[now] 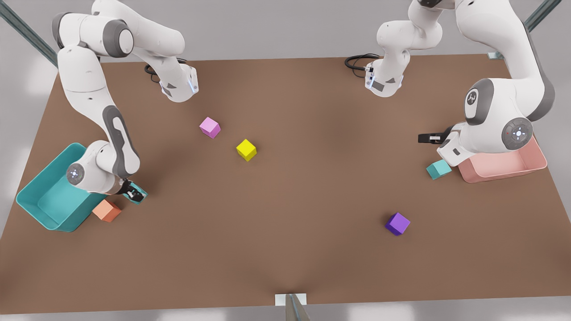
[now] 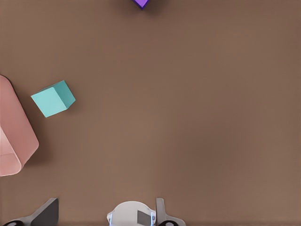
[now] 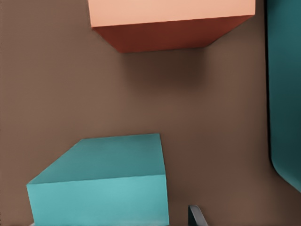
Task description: Stack the two blue cubes on top of each other
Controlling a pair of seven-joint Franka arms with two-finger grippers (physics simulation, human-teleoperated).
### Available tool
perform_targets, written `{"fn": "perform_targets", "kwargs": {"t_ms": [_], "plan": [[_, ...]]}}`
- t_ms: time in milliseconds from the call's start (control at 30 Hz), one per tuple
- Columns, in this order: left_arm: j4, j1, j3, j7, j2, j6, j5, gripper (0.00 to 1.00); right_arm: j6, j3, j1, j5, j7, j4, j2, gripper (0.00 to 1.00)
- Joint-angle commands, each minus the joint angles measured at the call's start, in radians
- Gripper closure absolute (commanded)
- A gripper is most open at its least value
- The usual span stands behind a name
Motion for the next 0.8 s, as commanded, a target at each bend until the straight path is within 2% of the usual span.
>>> {"fn": "perform_targets", "kwargs": {"t_ms": [0,33,100,200,233,333,400,433,467,533,600,767], "plan": [[0.000,0.001,0.000,0.000,-0.001,-0.001,0.000,0.00,0.013,0.001,0.004,0.002,0.016,0.001,0.003,0.01],[0.000,0.001,0.000,0.000,-0.001,-0.001,0.000,0.00,0.016,0.001,0.004,0.000,0.016,0.004,0.007,0.04],[0.000,0.001,-0.002,0.000,-0.001,-0.001,0.000,0.00,0.016,0.001,0.004,0.000,0.015,0.009,0.011,0.21],[0.000,0.001,0.000,0.000,-0.001,-0.002,0.000,0.00,0.012,0.001,0.003,0.000,0.007,0.020,0.021,0.27],[0.000,0.001,0.000,0.000,-0.001,-0.002,0.000,0.00,0.006,0.001,0.003,0.000,-0.008,0.028,0.020,0.34],[0.000,0.001,0.000,0.000,-0.001,-0.001,0.000,0.00,0.000,0.007,0.004,-0.001,-0.010,0.034,0.012,0.41],[0.000,0.001,0.000,0.001,-0.001,-0.001,0.000,0.00,-0.020,0.025,0.004,0.000,-0.010,0.035,-0.005,0.41],[0.000,0.001,0.000,0.001,0.001,-0.001,0.000,0.00,-0.048,0.070,0.004,0.003,-0.004,0.038,-0.029,0.41],[0.000,0.001,0.000,0.001,0.001,-0.002,0.000,0.00,-0.082,0.117,0.004,0.026,0.007,0.044,-0.049,0.41],[0.000,0.002,0.000,0.001,0.005,-0.001,0.000,0.00,-0.134,0.276,0.018,0.042,0.122,0.109,-0.065,0.40],[0.000,0.001,0.000,0.001,0.005,-0.001,0.000,0.00,-0.129,0.292,0.165,0.049,0.187,0.221,-0.023,0.39],[0.010,0.007,0.001,-0.006,0.016,0.007,0.011,0.00,-0.086,0.278,0.527,0.026,0.548,0.705,0.302,0.39]]}}
